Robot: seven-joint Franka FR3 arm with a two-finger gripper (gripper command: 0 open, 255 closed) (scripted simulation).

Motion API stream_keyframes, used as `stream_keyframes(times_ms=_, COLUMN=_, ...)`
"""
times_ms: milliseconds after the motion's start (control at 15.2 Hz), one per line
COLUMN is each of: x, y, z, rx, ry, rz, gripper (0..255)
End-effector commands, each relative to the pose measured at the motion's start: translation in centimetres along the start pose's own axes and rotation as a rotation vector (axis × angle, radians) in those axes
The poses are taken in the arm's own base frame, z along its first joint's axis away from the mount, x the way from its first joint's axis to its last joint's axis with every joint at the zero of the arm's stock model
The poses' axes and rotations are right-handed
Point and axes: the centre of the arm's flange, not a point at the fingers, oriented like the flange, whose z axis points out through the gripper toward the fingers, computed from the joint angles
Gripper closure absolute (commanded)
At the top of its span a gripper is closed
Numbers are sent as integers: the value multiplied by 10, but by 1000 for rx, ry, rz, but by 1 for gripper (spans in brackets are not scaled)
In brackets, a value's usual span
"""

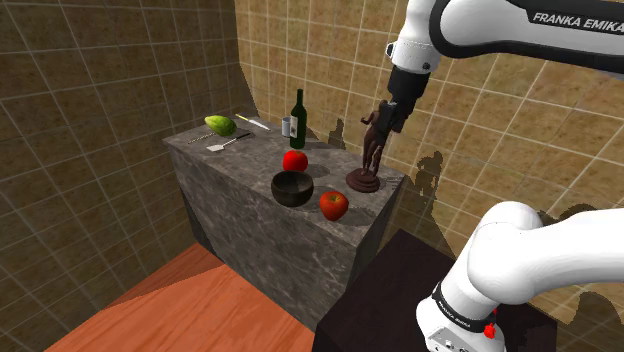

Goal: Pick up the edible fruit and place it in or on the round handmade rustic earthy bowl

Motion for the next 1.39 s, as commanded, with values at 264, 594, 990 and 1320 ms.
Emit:
stream_keyframes(times_ms=264, x=20, y=15, z=47, rx=9, ry=4, rz=-14, gripper=0)
stream_keyframes(times_ms=594, x=46, y=32, z=105, rx=19, ry=9, rz=-31, gripper=0)
stream_keyframes(times_ms=990, x=78, y=51, z=175, rx=32, ry=16, rz=-52, gripper=0)
stream_keyframes(times_ms=1320, x=105, y=66, z=234, rx=43, ry=21, rz=-69, gripper=0)
